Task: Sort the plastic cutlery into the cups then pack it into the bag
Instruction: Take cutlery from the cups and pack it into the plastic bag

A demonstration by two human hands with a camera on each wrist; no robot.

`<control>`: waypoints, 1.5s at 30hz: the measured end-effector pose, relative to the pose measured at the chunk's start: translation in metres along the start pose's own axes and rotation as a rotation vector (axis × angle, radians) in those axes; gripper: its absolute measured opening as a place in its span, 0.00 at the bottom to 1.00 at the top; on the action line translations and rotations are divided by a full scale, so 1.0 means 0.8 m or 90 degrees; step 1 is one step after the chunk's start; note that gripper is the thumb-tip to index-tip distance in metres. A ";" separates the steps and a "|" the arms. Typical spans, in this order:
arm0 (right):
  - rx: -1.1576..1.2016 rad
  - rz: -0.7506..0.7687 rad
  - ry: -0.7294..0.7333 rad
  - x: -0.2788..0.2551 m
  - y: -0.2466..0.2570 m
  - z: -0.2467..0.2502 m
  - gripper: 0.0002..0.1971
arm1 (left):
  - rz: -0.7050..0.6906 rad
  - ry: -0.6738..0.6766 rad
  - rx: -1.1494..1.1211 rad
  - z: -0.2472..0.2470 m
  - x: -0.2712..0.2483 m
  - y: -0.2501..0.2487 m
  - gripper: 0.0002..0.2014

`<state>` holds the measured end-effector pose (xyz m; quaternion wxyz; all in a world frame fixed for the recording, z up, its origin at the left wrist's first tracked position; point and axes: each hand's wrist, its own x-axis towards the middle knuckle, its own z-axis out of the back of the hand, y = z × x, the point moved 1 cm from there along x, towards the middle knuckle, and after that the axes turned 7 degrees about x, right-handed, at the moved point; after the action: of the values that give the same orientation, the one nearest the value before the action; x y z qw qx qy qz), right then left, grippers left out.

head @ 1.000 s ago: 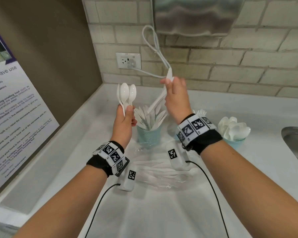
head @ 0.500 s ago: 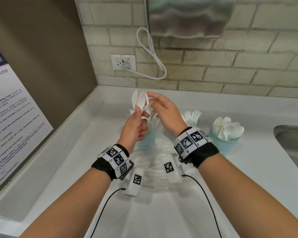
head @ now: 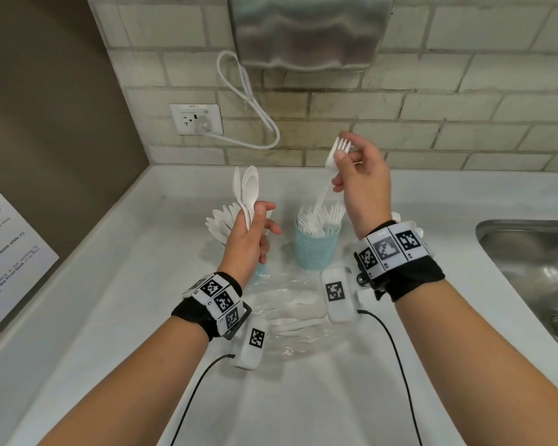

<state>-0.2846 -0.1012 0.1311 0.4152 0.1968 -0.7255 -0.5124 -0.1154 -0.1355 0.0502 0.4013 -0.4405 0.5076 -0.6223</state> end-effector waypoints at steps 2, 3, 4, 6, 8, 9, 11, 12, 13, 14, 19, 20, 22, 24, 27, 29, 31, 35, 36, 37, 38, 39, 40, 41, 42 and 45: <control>-0.086 0.031 -0.009 0.007 -0.011 0.010 0.13 | -0.002 -0.004 0.003 -0.003 0.002 0.002 0.10; -0.128 0.042 -0.009 0.008 -0.019 0.012 0.13 | -0.006 -0.002 0.006 -0.006 0.002 0.002 0.10; -0.161 0.045 -0.009 0.006 -0.028 0.014 0.12 | -0.013 0.001 0.012 -0.009 0.001 0.003 0.10; -0.200 0.019 0.000 0.001 -0.050 0.018 0.10 | -0.028 0.009 0.037 -0.017 0.001 0.005 0.09; -0.233 -0.037 0.042 -0.007 -0.070 0.024 0.08 | -0.042 0.021 0.064 -0.025 0.002 0.007 0.08; -0.280 -0.054 0.067 -0.010 -0.078 0.027 0.08 | -0.046 0.025 0.075 -0.029 0.004 0.009 0.06; -0.374 -0.051 0.091 -0.017 -0.083 0.036 0.14 | -0.057 0.043 0.083 -0.038 0.006 0.012 0.02; -0.375 -0.042 0.094 -0.021 -0.077 0.038 0.20 | -0.065 0.052 0.090 -0.043 0.006 0.013 0.01; -0.330 -0.037 0.101 -0.026 -0.068 0.038 0.24 | -0.074 0.058 0.108 -0.049 0.006 0.013 0.02; -0.254 -0.040 0.124 -0.030 -0.060 0.038 0.25 | -0.082 0.062 0.133 -0.056 0.006 0.012 0.03; -0.164 -0.042 0.240 -0.041 -0.040 0.034 0.09 | -0.170 0.170 0.253 -0.107 0.005 0.007 0.22; -0.150 -0.034 0.220 -0.040 -0.036 0.038 0.06 | -0.185 0.186 0.263 -0.119 0.006 0.006 0.24; -0.131 -0.029 0.177 -0.034 -0.026 0.057 0.12 | -0.150 0.214 0.287 -0.142 0.007 0.004 0.20; -0.151 -0.039 0.131 -0.024 -0.021 0.084 0.14 | -0.118 0.246 0.361 -0.165 0.007 0.006 0.13; -0.220 -0.042 0.070 -0.004 -0.023 0.131 0.12 | -0.145 0.311 0.564 -0.189 0.001 0.013 0.17; -0.262 -0.036 0.034 0.006 -0.030 0.156 0.11 | -0.156 0.313 0.656 -0.200 -0.006 0.017 0.21; -0.273 -0.033 0.000 0.011 -0.040 0.172 0.10 | -0.173 0.272 0.676 -0.205 -0.011 0.018 0.22; -0.291 -0.105 0.017 0.001 -0.065 0.184 0.10 | -0.172 0.193 0.633 -0.212 -0.013 0.021 0.18; -0.312 -0.138 0.038 -0.003 -0.072 0.183 0.06 | -0.178 0.174 0.626 -0.213 -0.013 0.022 0.17; -0.334 -0.167 0.058 -0.007 -0.077 0.182 0.03 | -0.182 0.159 0.620 -0.213 -0.013 0.023 0.16; -0.353 -0.186 0.069 -0.010 -0.081 0.182 0.04 | -0.181 0.150 0.616 -0.214 -0.013 0.023 0.15; -0.364 -0.194 0.075 -0.012 -0.084 0.183 0.10 | -0.175 0.148 0.615 -0.214 -0.014 0.023 0.15; -0.370 -0.195 0.071 -0.014 -0.084 0.184 0.17 | -0.169 0.148 0.617 -0.214 -0.014 0.022 0.15; -0.374 -0.188 0.059 -0.017 -0.081 0.185 0.23 | -0.161 0.153 0.621 -0.213 -0.014 0.022 0.14; -0.373 -0.176 0.042 -0.020 -0.076 0.185 0.27 | -0.159 0.159 0.621 -0.212 -0.016 0.020 0.14; -0.370 -0.117 -0.008 -0.035 -0.061 0.184 0.25 | -0.174 0.173 0.588 -0.197 -0.026 0.013 0.15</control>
<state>-0.3932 -0.0154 0.0566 0.4013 0.1311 -0.5304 -0.7352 -0.2596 -0.0740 0.0216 0.3995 -0.1939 0.1643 -0.8808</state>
